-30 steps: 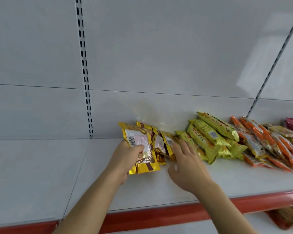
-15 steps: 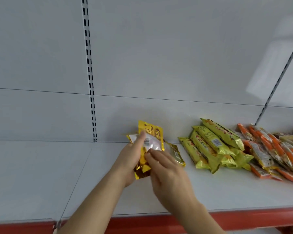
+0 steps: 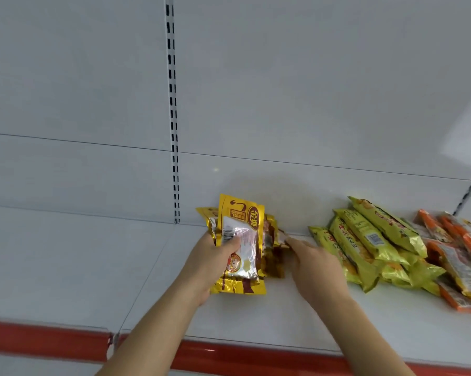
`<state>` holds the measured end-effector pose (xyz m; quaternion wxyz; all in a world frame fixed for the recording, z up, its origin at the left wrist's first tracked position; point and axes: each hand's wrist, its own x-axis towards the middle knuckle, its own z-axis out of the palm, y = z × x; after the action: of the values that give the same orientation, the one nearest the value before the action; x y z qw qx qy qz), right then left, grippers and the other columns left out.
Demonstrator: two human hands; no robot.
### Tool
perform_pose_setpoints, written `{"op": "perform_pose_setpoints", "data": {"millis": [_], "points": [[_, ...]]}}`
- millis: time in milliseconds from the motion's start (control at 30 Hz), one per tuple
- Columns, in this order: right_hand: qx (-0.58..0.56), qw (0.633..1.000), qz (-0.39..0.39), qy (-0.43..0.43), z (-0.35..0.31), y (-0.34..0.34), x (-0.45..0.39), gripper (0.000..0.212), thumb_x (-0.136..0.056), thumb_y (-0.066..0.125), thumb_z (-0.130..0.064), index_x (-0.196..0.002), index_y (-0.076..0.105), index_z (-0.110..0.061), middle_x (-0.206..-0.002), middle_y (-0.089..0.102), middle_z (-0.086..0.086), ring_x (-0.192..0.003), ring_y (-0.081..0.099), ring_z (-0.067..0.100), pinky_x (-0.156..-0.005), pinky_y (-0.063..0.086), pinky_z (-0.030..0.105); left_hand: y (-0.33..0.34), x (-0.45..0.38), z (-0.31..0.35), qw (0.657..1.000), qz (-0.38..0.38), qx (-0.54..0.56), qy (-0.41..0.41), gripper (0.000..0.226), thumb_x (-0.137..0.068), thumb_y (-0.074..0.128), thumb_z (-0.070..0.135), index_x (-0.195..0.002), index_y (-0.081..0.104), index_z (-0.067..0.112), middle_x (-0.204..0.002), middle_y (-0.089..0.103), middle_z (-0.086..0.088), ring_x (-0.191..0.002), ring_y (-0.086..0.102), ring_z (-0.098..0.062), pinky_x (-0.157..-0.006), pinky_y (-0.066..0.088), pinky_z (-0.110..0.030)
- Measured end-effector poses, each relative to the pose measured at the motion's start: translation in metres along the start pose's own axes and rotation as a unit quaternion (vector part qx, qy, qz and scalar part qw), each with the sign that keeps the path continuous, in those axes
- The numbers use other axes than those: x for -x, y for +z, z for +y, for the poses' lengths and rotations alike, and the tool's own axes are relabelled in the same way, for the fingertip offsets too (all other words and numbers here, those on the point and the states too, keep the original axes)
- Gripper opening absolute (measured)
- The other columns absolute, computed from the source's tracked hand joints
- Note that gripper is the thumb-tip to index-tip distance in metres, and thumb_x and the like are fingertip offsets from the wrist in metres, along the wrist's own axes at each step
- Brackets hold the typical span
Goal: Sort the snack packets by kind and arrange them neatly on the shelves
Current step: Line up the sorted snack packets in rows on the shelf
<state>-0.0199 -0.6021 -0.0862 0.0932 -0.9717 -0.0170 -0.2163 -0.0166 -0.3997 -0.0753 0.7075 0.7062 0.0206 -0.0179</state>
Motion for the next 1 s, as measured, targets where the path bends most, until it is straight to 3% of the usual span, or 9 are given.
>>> {"op": "perform_pose_setpoints", "data": {"millis": [100,167,233,333,433,567,667,767,1000], "points": [[-0.110,0.976,0.181,-0.052,-0.009,-0.005,0.001,0.034,-0.088,0.066,-0.001,-0.120,0.069,-0.013,-0.103,0.074,0.005,-0.079,0.070,0.035,-0.056,0.056,0.039,-0.008,0.000,-0.004,0.999,0.034,0.001,0.001,0.030,-0.087,0.072,0.042,-0.116,0.070,0.034,-0.109,0.078,0.009,-0.109,0.072,-0.020,-0.104,0.054,-0.053],[-0.151,0.952,0.229,-0.134,-0.027,-0.007,0.006,0.035,-0.091,0.063,0.000,-0.124,0.067,-0.010,-0.123,0.069,0.006,-0.101,0.068,0.031,-0.074,0.059,0.041,-0.014,0.005,-0.002,0.998,0.057,0.034,-0.006,0.021,-0.096,0.069,0.034,-0.117,0.070,0.032,-0.113,0.077,0.006,-0.112,0.071,-0.022,-0.106,0.052,-0.054],[-0.166,0.949,0.177,-0.203,-0.051,0.000,0.015,0.038,-0.092,0.055,-0.005,-0.129,0.063,-0.012,-0.141,0.057,0.008,-0.126,0.055,0.031,-0.096,0.053,0.043,-0.021,0.009,0.001,0.995,0.056,0.082,-0.021,0.016,-0.102,0.064,0.030,-0.114,0.074,0.027,-0.109,0.080,-0.001,-0.106,0.075,-0.027,-0.098,0.057,-0.051],[-0.160,0.957,0.032,-0.239,-0.084,0.020,0.035,0.052,-0.097,0.040,-0.025,-0.150,0.042,-0.023,-0.160,0.032,0.006,-0.149,0.026,0.030,-0.113,0.038,0.051,-0.036,0.019,0.009,0.983,0.049,0.167,-0.059,0.033,-0.102,0.060,0.044,-0.112,0.078,0.018,-0.101,0.081,-0.011,-0.091,0.079,-0.030,-0.081,0.061,-0.045],[-0.218,0.946,-0.014,-0.239,-0.112,0.024,0.044,0.057,-0.098,0.030,-0.036,-0.154,0.035,-0.027,-0.164,0.023,-0.003,-0.153,0.012,0.017,-0.122,0.025,0.037,-0.060,0.029,0.007,0.990,0.051,0.131,-0.028,0.031,-0.102,0.060,0.046,-0.114,0.077,0.023,-0.106,0.081,-0.006,-0.099,0.078,-0.026,-0.096,0.058,-0.054],[-0.306,0.935,0.031,-0.175,-0.161,0.015,0.043,0.044,-0.102,0.040,-0.043,-0.140,0.056,-0.027,-0.151,0.043,-0.012,-0.140,0.035,0.004,-0.111,0.032,0.018,-0.111,0.045,0.003,0.993,0.071,0.084,0.040,0.020,-0.104,0.060,0.025,-0.119,0.074,0.024,-0.108,0.080,-0.001,-0.101,0.077,-0.022,-0.096,0.059,-0.052],[-0.373,0.927,-0.019,-0.035,-0.205,0.012,0.042,0.046,-0.096,0.058,-0.045,-0.139,0.050,-0.031,-0.132,0.056,-0.018,-0.111,0.054,-0.005,-0.089,0.049,0.021,-0.158,0.059,0.001,0.992,0.091,0.076,0.051,0.020,-0.102,0.064,0.030,-0.119,0.072,0.028,-0.108,0.080,0.007,-0.100,0.077,-0.012,-0.089,0.061,-0.036],[-0.459,0.882,-0.107,0.019,-0.259,0.014,0.047,0.013,-0.093,0.066,-0.037,-0.106,0.064,-0.035,-0.086,0.074,-0.010,-0.078,0.068,0.003,-0.075,0.056,0.033,-0.212,0.073,-0.001,0.990,0.116,0.053,0.056,0.026,-0.096,0.070,0.041,-0.120,0.073,0.032,-0.109,0.079,0.013,-0.107,0.074,-0.011,-0.104,0.055,-0.045],[-0.533,0.830,-0.149,0.065,-0.373,0.034,0.057,0.012,-0.093,0.069,-0.031,-0.101,0.068,-0.022,-0.071,0.075,-0.001,-0.067,0.073,0.013,-0.075,0.060,0.041,-0.334,0.096,-0.005,0.997,0.038,0.071,0.002,0.039,-0.090,0.079,0.033,-0.127,0.067,0.037,-0.120,0.077,0.011,-0.117,0.071,-0.015,-0.107,0.051,-0.050]]}}
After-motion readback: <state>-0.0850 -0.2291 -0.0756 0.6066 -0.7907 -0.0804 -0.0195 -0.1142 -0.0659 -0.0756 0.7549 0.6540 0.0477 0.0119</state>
